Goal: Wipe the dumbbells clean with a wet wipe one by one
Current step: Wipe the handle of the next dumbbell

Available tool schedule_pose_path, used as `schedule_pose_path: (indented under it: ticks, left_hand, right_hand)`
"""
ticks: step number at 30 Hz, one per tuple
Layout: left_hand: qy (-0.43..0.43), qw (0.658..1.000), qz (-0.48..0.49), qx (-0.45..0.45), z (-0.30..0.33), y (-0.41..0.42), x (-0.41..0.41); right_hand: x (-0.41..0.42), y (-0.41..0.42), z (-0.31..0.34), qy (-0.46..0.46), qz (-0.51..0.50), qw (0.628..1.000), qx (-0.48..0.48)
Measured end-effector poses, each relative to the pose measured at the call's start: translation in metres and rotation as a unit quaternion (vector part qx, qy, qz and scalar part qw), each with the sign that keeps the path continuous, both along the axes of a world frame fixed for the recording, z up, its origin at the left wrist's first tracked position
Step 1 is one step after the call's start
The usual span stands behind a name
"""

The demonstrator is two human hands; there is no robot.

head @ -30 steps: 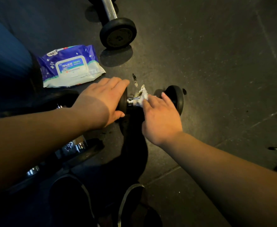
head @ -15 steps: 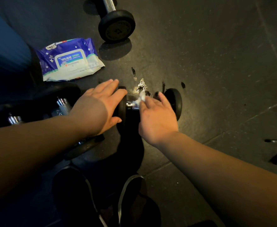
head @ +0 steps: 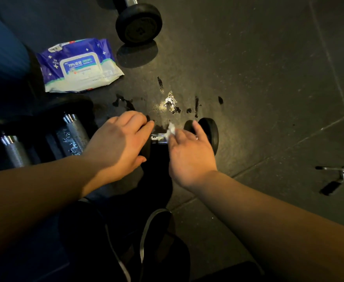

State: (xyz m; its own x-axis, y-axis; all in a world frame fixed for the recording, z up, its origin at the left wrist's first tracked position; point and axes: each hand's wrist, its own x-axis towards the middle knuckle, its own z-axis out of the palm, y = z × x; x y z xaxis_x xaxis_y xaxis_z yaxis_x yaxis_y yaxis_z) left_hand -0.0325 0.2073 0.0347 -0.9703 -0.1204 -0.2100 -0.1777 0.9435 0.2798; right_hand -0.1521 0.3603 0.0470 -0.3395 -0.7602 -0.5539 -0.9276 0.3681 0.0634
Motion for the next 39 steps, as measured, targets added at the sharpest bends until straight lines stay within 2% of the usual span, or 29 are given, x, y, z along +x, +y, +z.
schedule_pose_path:
  ticks: [3,7,11,14,18,23,30,35,39]
  left_hand:
    - [-0.003,1.0,-0.004,0.011,0.001,0.006,0.005]
    - [-0.002,0.999,-0.04,0.002,0.002,0.009,0.013]
    - [0.002,0.999,-0.041,0.004,0.002,0.014,0.022]
    - [0.011,0.999,-0.037,0.003,0.002,0.017,0.023]
    - [0.01,1.0,-0.017,0.011,-0.002,0.013,0.018]
    - [-0.003,1.0,0.006,0.019,-0.004,0.001,0.009]
    - [0.036,0.995,0.083,0.045,-0.003,-0.01,-0.005]
    - [-0.027,0.99,0.124,0.066,0.005,-0.021,-0.032]
    - [-0.144,0.987,0.069,0.021,0.008,-0.026,-0.048]
  right_hand:
    - [-0.02,0.012,0.001,0.045,0.003,0.998,0.045]
    - [-0.037,0.017,0.007,0.057,0.033,0.995,0.075]
    - [-0.041,0.028,0.009,0.052,0.049,0.994,0.077]
    - [-0.038,0.044,0.01,0.039,0.054,0.997,0.043]
    - [-0.028,0.056,0.012,0.03,0.059,0.997,0.044]
    - [-0.036,0.033,0.002,0.062,0.042,0.997,0.031]
    - [-0.041,0.026,-0.002,0.092,0.036,0.994,0.035]
    - [-0.037,0.036,0.008,0.096,0.049,0.992,0.07]
    - [-0.041,0.032,0.006,0.112,0.057,0.99,0.066]
